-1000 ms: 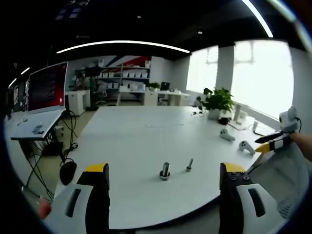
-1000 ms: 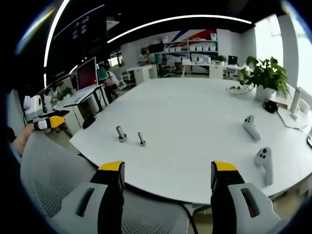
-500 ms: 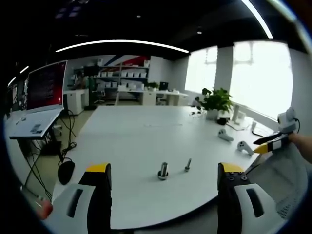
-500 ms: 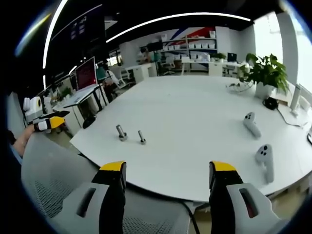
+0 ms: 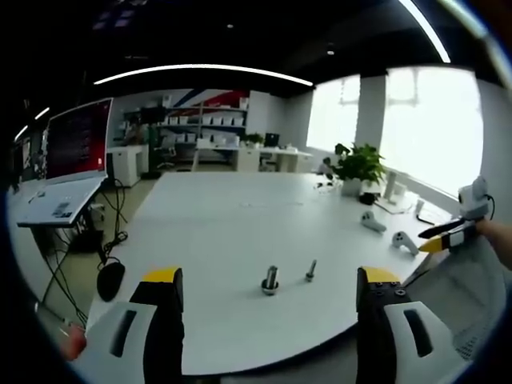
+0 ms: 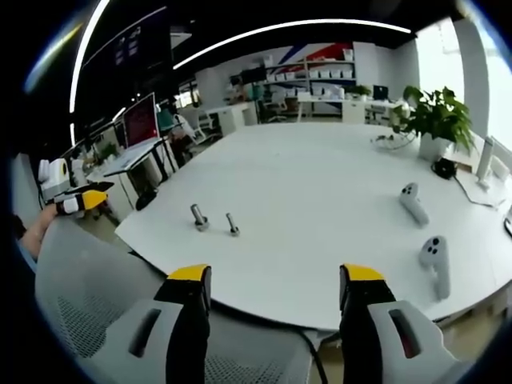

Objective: Place the washer onto the threaded stud by aligning its center hole with the stud, sliding it down to the base, and recovering from edge contact or off-axis alignment until the washer reaches the visible bottom stop.

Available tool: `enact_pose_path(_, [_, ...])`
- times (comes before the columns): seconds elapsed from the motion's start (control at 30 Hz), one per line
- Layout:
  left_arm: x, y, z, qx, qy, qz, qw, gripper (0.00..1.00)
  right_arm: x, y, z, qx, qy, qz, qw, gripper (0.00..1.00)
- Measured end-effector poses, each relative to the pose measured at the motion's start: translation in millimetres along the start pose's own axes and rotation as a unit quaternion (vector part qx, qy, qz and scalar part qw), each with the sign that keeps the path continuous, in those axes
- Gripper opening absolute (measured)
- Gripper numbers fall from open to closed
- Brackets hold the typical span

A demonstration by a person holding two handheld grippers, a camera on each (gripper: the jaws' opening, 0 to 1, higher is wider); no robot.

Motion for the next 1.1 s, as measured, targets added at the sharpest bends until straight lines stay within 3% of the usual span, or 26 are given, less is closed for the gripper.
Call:
enact_pose_path(0.23, [2.5,2,7.0,-0.024,0.009,0.007,0.9996,0.88,1.6,0,3,-0.015,0.003,0.008,0.9999,0.63])
enact_pose_path(0.3, [-5.0,7,15.4,-0.056,0.001,-0.014,0.9983,0.85,-2.1,4,-14,0.043,0.008,-0.003,0.9991,0.68])
enact_pose_path(0.33, [-6.4,9,16.9,-0.066,-0.002,-0.017,0.9977,0.86,-6.2,5,-15,0.048,0.019,-0.016,0.9985,0.74])
enact_pose_path(0.4, [-5.4,9,15.0,-0.068,-0.002,-0.010,0.9976,0.90,2.8,3,-2,0.000,0.005,0.014,0.9999,0.73])
enact_pose_path(0.47, [-4.8,11,14.5,-0.074,-0.007,0.005,0.9972,0.88,8.6,2,-1,-0.008,0.009,0.040,0.9991,0.64])
enact_pose_path(0.6, [-9.2,16,7.3,-0.083,-0.013,0.000,0.9965,0.90,-4.8,4,-11,0.030,0.019,-0.007,0.9993,0.69])
enact_pose_path(0.73, [-0.4,16,2.6,-0.082,-0.003,0.008,0.9966,0.92,0.1,4,-5,0.007,0.005,0.010,0.9999,0.60])
enact_pose_path(0.9, [5.4,16,7.5,-0.094,-0.015,0.021,0.9952,0.86,-4.4,4,-6,0.011,0.016,-0.003,0.9998,0.61])
enact_pose_path(1.1, [9.5,17,8.4,-0.093,-0.017,0.023,0.9953,0.87,-2.1,3,-2,-0.002,0.015,0.002,0.9999,0.59])
Point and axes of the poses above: the point that each gripper's makers call its tool centre point, and the gripper's own axes: y roughly backward along the fingers, z roughly to its left, x roughly out of its underside, the point moved 2 cm from there along y, roughly backward along the fingers, and after that the axes turned 1 degree about x, right-handed, at the moved point
